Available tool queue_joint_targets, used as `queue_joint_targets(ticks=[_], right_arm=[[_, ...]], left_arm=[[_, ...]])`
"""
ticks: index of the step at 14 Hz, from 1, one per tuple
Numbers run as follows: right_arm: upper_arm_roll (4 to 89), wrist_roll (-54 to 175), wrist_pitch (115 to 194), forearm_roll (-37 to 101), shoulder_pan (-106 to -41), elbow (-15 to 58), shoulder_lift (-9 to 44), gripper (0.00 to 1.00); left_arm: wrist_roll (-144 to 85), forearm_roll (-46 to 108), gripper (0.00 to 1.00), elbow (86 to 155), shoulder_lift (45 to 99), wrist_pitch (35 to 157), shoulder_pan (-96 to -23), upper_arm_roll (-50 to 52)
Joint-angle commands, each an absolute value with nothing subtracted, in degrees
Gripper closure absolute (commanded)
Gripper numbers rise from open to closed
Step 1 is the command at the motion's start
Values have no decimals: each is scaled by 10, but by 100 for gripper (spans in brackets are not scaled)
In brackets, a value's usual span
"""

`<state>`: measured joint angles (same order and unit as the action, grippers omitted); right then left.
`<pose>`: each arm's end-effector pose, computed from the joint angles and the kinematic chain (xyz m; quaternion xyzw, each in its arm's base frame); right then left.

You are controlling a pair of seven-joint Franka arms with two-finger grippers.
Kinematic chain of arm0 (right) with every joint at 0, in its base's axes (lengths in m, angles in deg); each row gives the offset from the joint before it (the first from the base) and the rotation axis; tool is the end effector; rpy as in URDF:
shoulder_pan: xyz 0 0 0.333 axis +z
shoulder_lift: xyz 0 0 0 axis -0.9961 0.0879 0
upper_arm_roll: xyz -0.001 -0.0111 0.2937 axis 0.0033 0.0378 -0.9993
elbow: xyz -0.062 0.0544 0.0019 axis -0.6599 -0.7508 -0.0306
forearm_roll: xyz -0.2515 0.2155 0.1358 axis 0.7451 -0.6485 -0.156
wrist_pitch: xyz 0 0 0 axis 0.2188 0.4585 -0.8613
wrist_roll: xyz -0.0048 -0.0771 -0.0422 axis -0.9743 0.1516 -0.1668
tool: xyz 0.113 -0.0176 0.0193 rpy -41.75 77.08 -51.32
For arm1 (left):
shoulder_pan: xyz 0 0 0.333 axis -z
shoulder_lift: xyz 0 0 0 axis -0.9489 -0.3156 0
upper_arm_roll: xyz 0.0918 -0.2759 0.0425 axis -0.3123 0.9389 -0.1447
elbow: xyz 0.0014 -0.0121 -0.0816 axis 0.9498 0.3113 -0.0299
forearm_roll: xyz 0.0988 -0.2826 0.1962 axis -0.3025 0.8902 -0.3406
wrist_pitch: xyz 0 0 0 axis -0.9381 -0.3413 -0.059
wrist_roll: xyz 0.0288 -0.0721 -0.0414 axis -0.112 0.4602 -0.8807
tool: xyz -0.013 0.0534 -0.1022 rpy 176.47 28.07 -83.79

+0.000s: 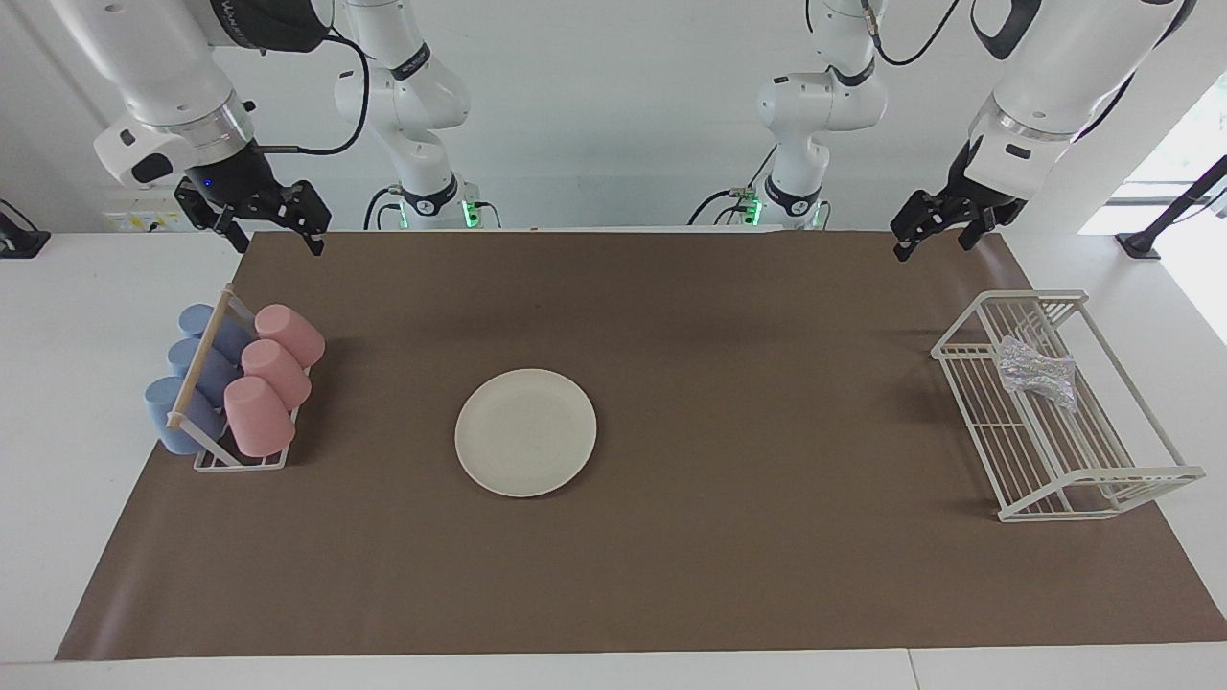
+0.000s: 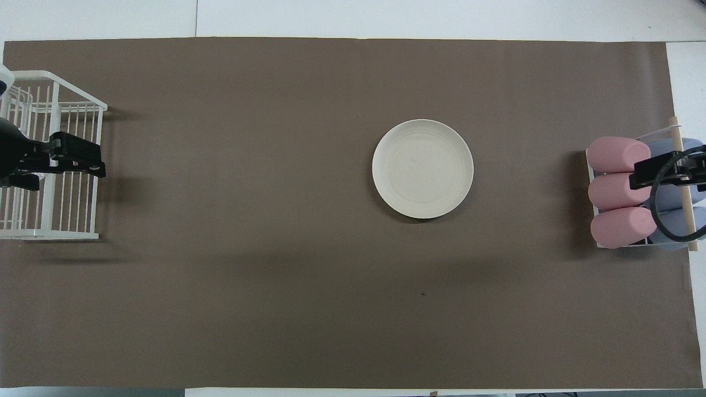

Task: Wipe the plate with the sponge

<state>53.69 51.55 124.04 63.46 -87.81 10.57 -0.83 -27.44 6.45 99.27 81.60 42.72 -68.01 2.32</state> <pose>0.4966 -0.0262 0.5939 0.9992 -0.0302 -0.0253 0.0083 0.5046 -0.0699 0.6023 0.9982 0.0521 -0.0280 0.0039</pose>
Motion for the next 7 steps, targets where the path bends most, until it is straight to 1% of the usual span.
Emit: queue_joint_targets(ticks=[1, 7], right_arm=[[534, 508, 1244, 634, -879, 108, -13, 0], [534, 507, 1243, 634, -879, 107, -13, 0]], left_arm=[[-239, 67, 0, 991, 813, 425, -676, 20], [-239, 67, 0, 991, 814, 424, -679, 20]])
